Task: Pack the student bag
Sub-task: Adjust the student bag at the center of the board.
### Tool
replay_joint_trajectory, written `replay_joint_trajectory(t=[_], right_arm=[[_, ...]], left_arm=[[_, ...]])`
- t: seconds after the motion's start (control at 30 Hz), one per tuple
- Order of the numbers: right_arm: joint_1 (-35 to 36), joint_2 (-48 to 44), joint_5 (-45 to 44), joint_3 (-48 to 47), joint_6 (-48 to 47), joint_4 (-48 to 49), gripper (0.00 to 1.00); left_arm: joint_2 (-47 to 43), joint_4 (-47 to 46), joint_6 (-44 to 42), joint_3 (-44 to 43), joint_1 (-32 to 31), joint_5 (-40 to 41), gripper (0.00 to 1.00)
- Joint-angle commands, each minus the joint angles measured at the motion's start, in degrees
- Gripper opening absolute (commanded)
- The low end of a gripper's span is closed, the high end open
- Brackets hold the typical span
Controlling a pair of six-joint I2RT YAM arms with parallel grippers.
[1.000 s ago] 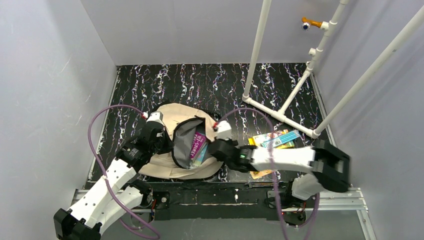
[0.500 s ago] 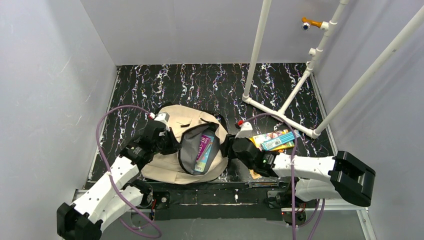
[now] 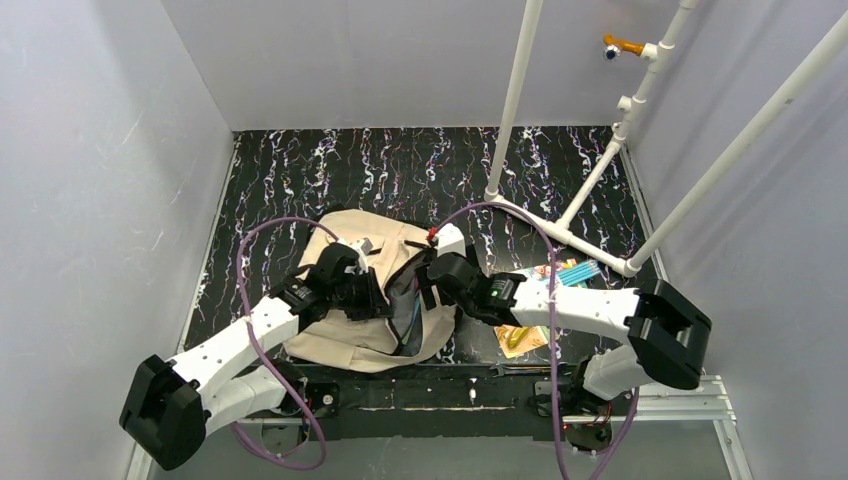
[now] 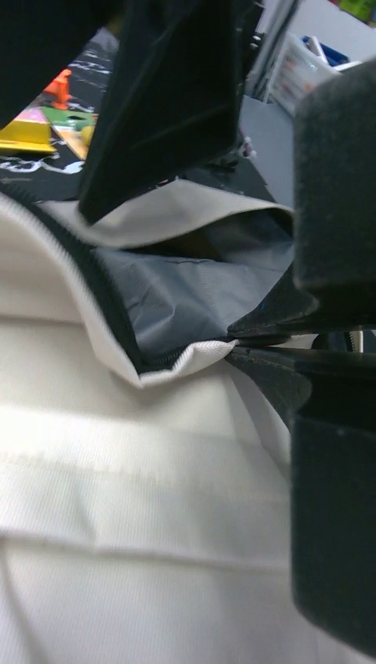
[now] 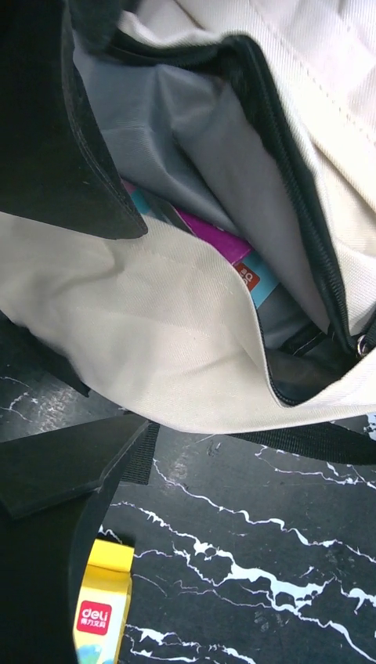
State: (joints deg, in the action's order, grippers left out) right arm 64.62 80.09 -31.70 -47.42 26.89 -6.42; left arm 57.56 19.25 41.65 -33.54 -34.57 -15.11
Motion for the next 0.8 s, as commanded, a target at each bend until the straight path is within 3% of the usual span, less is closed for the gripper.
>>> replay_joint_trajectory(t=[0.0, 0.3, 0.47, 0.63, 0.77], right_arm=[[-1.51, 3.19, 1.3, -4.6, -2.12, -0.68, 0.9], [-1.03, 0.41, 9.43, -4.55, 0.31, 1.96, 0.95], [-0.11, 4.55, 4.89, -7.4, 3.58, 0.22, 0.98], [1.43, 12.15, -1.13, -13.76, 7.11, -7.44, 0.93], [3.55, 13.48, -5.03, -13.2, 7.85, -11.23, 0.88]], left_arm=[[-0.54, 0.58, 1.65, 0.0, -3.68, -2.38, 0.08], [-4.7, 4.72, 1.68, 2.55, -3.84, 3.23, 0.09], [-4.21, 6.51, 0.74, 1.72, -3.83, 4.7, 0.09], [-3.92, 6.95, 1.29, 0.65, -3.83, 4.66, 0.12], [-4.03, 6.95, 1.58, 0.23, -3.82, 4.66, 0.15]])
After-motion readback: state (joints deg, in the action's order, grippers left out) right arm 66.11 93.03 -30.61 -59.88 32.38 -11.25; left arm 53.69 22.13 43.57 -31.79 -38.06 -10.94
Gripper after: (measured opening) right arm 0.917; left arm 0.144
